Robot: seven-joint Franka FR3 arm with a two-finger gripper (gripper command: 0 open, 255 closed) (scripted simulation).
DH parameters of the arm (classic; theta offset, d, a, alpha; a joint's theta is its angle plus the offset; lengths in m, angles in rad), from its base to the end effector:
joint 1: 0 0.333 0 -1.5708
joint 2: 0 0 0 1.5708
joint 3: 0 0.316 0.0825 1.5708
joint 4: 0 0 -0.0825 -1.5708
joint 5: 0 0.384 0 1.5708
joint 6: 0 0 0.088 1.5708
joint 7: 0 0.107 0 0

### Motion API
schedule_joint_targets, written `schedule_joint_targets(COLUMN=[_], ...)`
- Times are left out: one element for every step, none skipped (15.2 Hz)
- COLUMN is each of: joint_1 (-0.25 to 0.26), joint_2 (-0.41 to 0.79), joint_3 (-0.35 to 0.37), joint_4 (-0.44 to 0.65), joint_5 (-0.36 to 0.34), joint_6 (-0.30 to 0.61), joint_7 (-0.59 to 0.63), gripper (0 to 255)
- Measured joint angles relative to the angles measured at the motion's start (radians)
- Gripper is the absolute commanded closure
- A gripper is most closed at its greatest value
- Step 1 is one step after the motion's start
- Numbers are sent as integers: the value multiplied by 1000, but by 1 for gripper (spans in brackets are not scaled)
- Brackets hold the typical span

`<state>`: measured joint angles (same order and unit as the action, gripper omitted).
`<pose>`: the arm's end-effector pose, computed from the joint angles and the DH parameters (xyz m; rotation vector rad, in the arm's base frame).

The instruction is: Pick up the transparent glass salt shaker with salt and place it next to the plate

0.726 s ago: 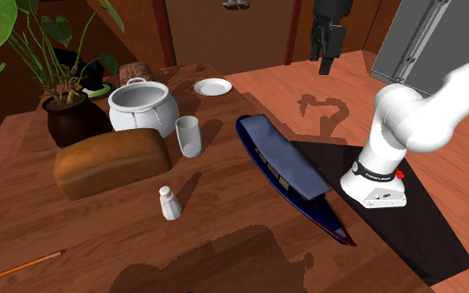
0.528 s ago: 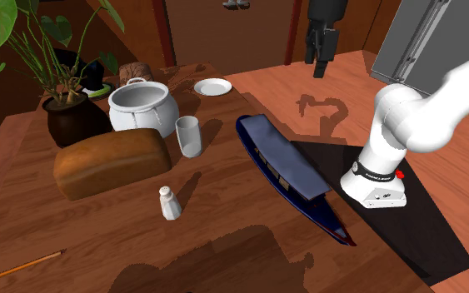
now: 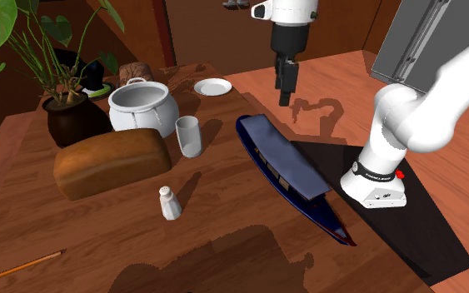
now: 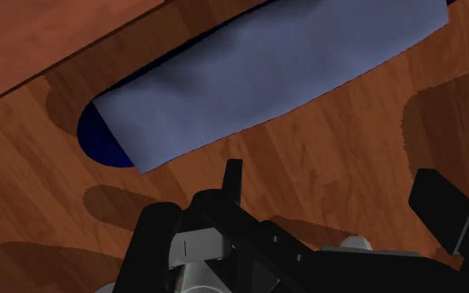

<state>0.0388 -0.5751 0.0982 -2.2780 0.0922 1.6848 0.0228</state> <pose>0.3702 0.0665 0.5644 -3.1019 -0.1343 0.0352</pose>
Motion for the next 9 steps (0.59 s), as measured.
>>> schedule_joint_targets(joint_1=[4,6,7,9,11,14,15,17,21], joint_2=[29,60,92,125,157,186,226,261,294], joint_3=[13,22,29,39,49,59,68,76,87], joint_4=[5,10,24,40,45,53,80,99,116], joint_5=[6,10,11,14,16,17,17,16,15], joint_6=[26,54,74,94,122,145,161,178,198], joint_7=[14,23,30,41,52,63,75,85,100], gripper=[0,0,0,0,0,0,0,0,0])
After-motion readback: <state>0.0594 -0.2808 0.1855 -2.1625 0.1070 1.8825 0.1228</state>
